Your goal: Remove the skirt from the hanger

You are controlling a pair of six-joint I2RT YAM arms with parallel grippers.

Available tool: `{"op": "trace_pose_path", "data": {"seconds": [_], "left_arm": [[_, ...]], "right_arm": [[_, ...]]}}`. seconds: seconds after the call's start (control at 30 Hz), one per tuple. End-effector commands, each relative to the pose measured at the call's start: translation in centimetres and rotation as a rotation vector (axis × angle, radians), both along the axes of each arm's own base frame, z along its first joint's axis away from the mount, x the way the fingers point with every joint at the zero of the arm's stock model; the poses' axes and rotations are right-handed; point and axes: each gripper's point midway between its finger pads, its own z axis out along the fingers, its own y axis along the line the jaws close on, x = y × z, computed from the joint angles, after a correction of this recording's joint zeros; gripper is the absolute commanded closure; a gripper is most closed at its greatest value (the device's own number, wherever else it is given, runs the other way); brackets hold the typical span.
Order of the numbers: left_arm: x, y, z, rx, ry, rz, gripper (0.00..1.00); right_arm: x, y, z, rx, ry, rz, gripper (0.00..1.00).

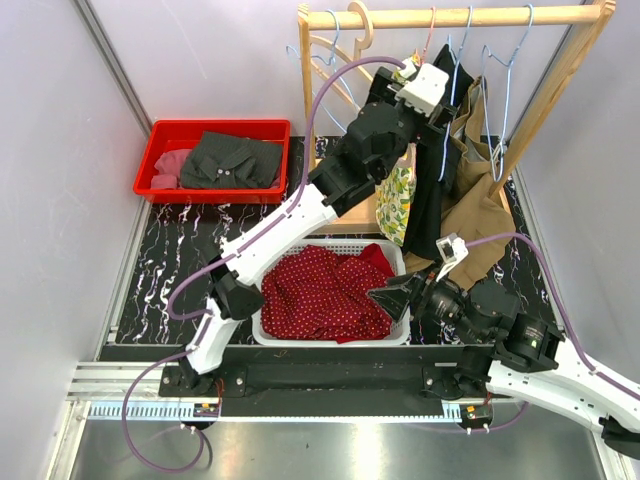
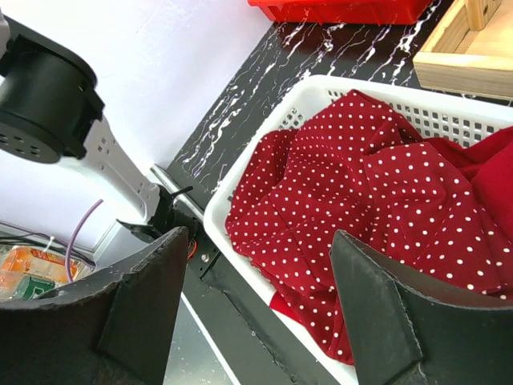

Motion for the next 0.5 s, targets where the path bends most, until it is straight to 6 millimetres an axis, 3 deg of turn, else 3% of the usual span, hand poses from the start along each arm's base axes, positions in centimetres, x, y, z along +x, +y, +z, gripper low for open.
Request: {"op": "trace_pose_path", "data": {"seconds": [0.0,0.23,0.47], "left_arm": [[-0.4,3.8,3.9,-0.109,-0.029,0.064,0.01],[-0.7,5.4,2.6,-0.059,0.025,0.104,0.02],[-3.0,6.8,4.6,-0.053,0.005,0.107,0.03]], "right_arm": [[0.1,-0.1,-0.1,0.001,-0.013,-0.009,0.21],[0.3,-0.6,0.2,0.002,-0.027,-0.030,0.20],[0.4,-0.6,-0.3,0.002,-0.026,-0.036,0.20]]}}
